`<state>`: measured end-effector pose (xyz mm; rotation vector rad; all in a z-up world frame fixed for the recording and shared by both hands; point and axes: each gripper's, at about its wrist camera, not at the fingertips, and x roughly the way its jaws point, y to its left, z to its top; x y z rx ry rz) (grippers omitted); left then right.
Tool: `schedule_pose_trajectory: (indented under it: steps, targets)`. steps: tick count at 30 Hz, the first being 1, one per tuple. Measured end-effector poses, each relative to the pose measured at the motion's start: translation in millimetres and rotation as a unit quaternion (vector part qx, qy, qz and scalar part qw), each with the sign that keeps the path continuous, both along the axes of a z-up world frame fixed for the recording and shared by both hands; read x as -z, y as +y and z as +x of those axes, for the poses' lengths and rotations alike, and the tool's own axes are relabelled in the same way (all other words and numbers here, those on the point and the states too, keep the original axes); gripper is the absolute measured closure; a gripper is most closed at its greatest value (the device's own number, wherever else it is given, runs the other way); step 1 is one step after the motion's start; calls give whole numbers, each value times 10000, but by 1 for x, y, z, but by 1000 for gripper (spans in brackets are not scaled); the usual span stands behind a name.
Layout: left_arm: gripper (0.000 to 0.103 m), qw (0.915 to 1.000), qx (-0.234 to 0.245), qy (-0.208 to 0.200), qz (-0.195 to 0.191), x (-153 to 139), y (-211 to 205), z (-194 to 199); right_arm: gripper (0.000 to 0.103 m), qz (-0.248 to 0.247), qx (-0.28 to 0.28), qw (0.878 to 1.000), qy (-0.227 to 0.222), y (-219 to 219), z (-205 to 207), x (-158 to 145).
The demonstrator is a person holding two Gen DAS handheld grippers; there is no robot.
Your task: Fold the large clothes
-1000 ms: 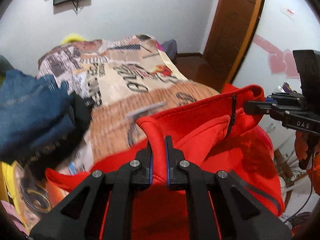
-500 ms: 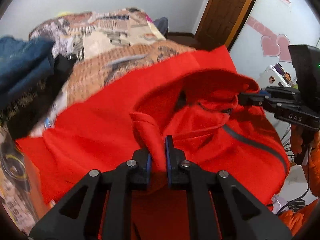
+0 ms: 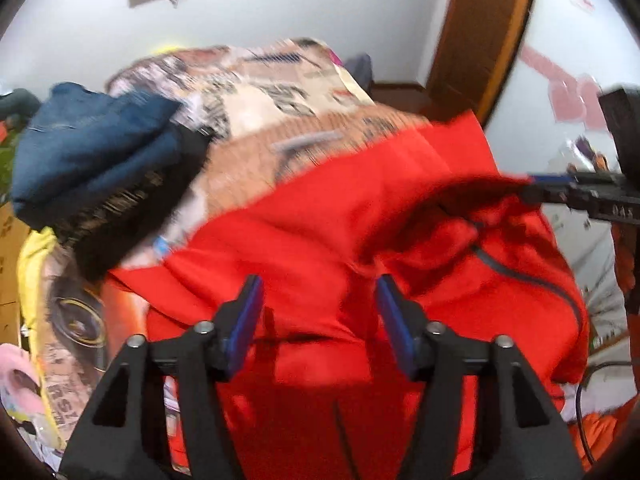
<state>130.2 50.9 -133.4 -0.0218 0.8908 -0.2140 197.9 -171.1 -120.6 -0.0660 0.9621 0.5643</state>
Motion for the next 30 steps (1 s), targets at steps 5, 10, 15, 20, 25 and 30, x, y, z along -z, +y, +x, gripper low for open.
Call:
schedule_pose_trajectory:
  steps: [5, 10, 15, 20, 25, 30]
  targets:
    - [39, 9987, -421, -268, 135, -16, 28, 26, 55, 209, 79, 9991, -347, -4, 8, -25]
    - [38, 9983, -565, -151, 17, -3, 37, 62, 53, 280, 298, 9977, -533, -2, 29, -34]
    - [38, 9978, -481, 300, -344, 27, 28, 87, 52, 117, 506, 9985, -148, 5, 53, -3]
    - [38, 9988, -162, 458, -98, 47, -1, 76, 52, -338, 586, 9973, 292, 4, 55, 36]
    - [34, 9979, -43, 639, 115, 64, -13, 54, 41, -305, 746, 9962, 327, -12, 39, 47]
    - [30, 9980, -155, 584, 160, 68, -11, 33, 37, -128, 925, 9943, 508, -27, 32, 48]
